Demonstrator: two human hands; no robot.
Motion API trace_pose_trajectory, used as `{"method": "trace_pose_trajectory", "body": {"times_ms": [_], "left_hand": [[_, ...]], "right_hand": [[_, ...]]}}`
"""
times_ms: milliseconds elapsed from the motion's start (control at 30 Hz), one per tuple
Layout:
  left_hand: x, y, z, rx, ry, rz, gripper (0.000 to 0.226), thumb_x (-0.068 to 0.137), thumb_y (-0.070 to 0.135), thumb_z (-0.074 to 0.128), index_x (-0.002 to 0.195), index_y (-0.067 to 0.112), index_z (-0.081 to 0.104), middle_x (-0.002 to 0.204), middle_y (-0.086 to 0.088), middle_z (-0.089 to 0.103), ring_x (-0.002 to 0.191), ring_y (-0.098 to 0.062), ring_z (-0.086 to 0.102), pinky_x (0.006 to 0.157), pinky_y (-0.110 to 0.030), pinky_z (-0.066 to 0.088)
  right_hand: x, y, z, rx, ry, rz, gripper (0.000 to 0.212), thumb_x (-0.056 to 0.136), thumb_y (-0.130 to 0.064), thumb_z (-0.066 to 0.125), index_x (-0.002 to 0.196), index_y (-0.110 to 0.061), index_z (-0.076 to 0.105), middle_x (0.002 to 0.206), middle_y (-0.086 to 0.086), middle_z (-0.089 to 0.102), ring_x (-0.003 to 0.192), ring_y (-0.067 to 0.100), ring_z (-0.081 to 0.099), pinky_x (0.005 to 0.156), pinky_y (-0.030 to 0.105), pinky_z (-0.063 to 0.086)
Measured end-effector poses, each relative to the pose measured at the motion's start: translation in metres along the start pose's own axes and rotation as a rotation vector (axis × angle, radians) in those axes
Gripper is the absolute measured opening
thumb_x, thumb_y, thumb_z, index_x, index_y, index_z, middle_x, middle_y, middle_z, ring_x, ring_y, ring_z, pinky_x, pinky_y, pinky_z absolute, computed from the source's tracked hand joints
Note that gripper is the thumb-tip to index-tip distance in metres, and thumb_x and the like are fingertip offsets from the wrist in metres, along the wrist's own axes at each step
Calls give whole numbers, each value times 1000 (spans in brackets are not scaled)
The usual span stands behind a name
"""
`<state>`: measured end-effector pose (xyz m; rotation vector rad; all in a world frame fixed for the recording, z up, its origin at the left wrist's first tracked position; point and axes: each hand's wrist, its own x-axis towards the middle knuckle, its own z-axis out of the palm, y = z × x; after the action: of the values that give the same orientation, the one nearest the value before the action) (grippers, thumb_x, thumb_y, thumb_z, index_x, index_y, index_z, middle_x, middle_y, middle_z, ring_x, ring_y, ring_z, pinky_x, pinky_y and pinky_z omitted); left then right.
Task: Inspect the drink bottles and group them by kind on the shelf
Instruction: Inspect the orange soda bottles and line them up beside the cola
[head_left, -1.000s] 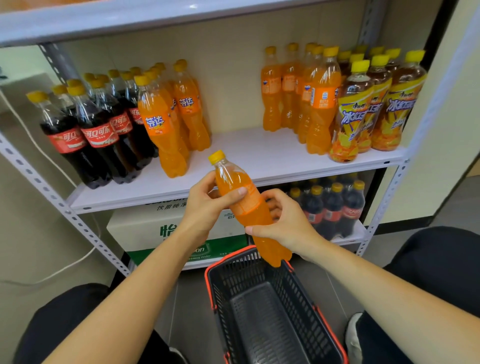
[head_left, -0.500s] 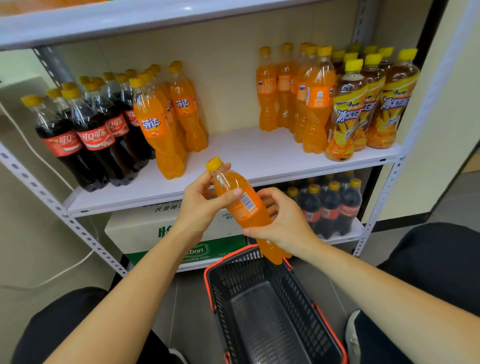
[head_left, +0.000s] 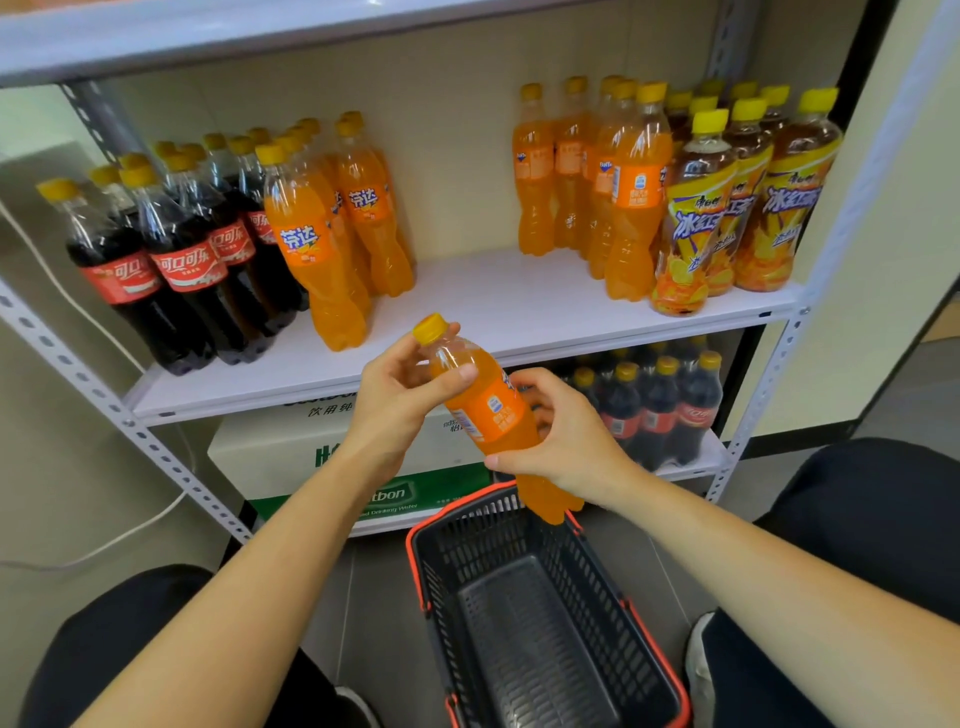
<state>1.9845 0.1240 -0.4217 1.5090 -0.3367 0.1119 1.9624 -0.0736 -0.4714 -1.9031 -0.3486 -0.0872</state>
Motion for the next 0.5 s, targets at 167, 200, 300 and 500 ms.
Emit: {"method": "trace_pose_trajectory", "body": {"times_ms": [167,200,300,500], "left_hand": [[0,1,-5,-18,-14,15,40,73,26,85,111,22,73,110,0,75,99,-20,72,80,-32,58],[-1,1,-6,-31,-26,11,39,76,21,82,113,15,70,110,-3,74,99,-22,71,81,-35,58],[-2,-1,-8,-38,-69,8,32,81,17,77,112,12,69,106,1,75,98,-20,71,87,-41,58],[-4,5,-5,-3,-100,56,35,81,26,80,112,16,70,109,2,75,102,-18,71,84,-31,57]], "right_hand": [[0,0,3,-72,2,-16,85,68,-36,94,138,-32,46,127,-9,54,113,7,58,92,27,53],[0,0,2,-63,-34,-5,84,70,-32,94,139,-30,45,129,-7,53,114,9,58,93,28,53],[2,-1,-2,49,-133,20,74,76,-17,90,134,-28,46,124,-10,61,107,3,65,82,17,55],[-2,-1,2,99,-106,14,72,73,-17,92,129,-30,49,122,-12,66,105,-2,67,81,14,54]]}}
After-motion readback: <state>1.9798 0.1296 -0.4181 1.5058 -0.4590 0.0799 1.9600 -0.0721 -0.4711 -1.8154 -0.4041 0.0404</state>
